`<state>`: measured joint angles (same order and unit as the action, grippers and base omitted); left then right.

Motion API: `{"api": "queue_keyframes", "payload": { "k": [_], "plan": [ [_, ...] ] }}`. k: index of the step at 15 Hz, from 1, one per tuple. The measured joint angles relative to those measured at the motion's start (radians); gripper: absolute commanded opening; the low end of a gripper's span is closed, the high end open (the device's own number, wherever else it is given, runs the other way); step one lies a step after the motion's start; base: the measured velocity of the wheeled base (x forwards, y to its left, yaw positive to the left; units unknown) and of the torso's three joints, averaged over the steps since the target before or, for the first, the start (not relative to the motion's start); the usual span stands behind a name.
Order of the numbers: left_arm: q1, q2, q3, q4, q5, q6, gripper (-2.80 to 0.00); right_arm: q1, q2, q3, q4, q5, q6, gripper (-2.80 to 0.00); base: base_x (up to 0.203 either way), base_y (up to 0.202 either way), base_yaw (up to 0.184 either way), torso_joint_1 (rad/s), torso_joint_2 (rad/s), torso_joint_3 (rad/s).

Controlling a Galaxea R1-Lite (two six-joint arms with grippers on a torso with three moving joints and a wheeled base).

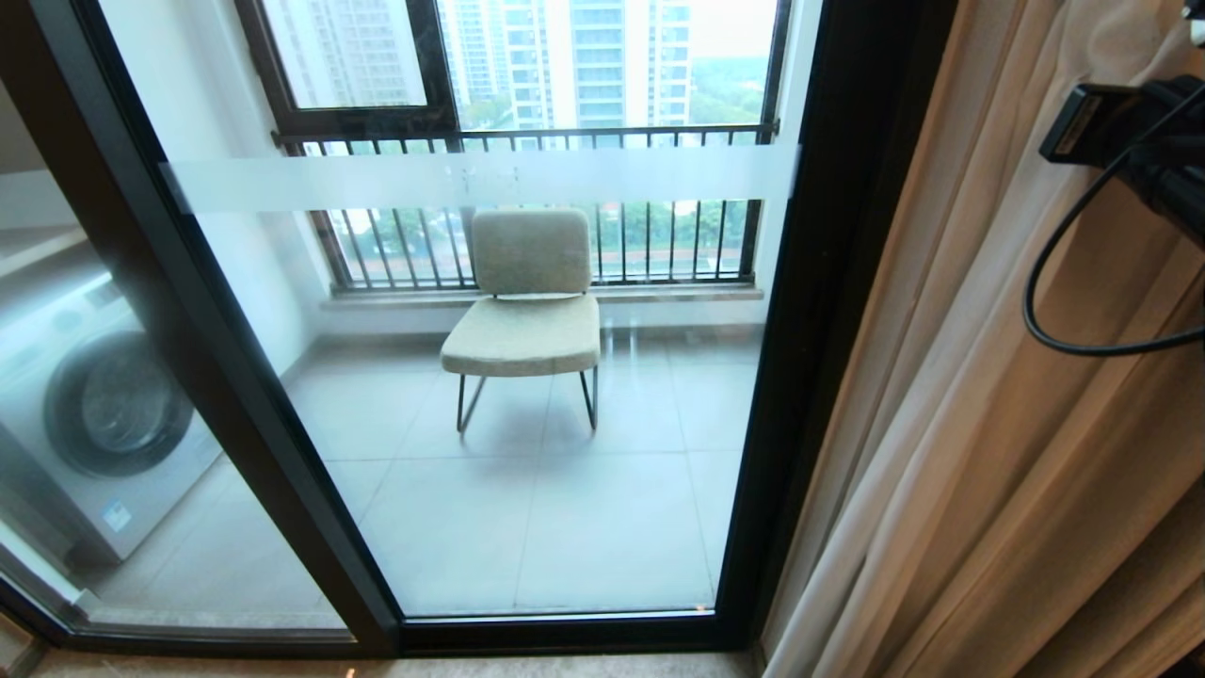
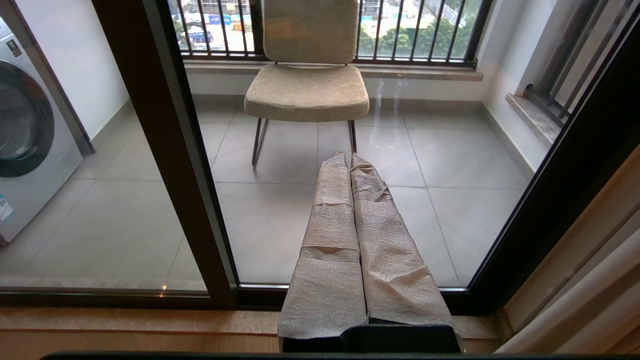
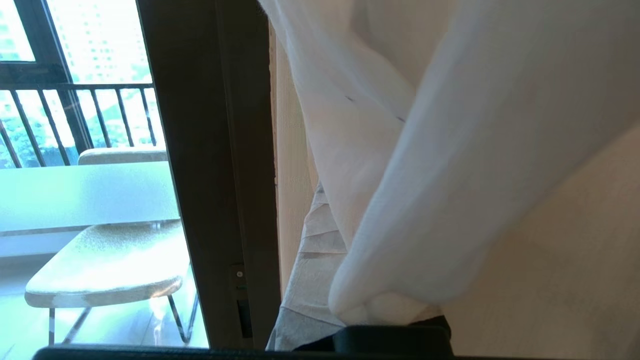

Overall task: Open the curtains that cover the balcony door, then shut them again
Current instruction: Close the inner curtains on both sides

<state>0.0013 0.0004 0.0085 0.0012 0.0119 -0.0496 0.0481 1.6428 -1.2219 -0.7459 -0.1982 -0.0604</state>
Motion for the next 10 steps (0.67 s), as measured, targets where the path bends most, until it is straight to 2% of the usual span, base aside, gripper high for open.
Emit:
{"api": "queue_keyframes", "payload": {
  "k": [6,10],
  "plan": [
    [0.0,0.0,0.028,0.001,0.0,0.001,-2.8,0.002,0.0,0.001,0.0,0.0,-0.001,-2.8,0.0,0.0,0.0,0.0,0.0,0.0],
    [0.0,0.0,-0.006,-0.001,-0.001,0.001,-2.8,0.001,0.0,0.003,0.002,0.0,0.0,-2.8,0.001,0.015,-0.003,0.001,0.0,-0.002]
  ]
}}
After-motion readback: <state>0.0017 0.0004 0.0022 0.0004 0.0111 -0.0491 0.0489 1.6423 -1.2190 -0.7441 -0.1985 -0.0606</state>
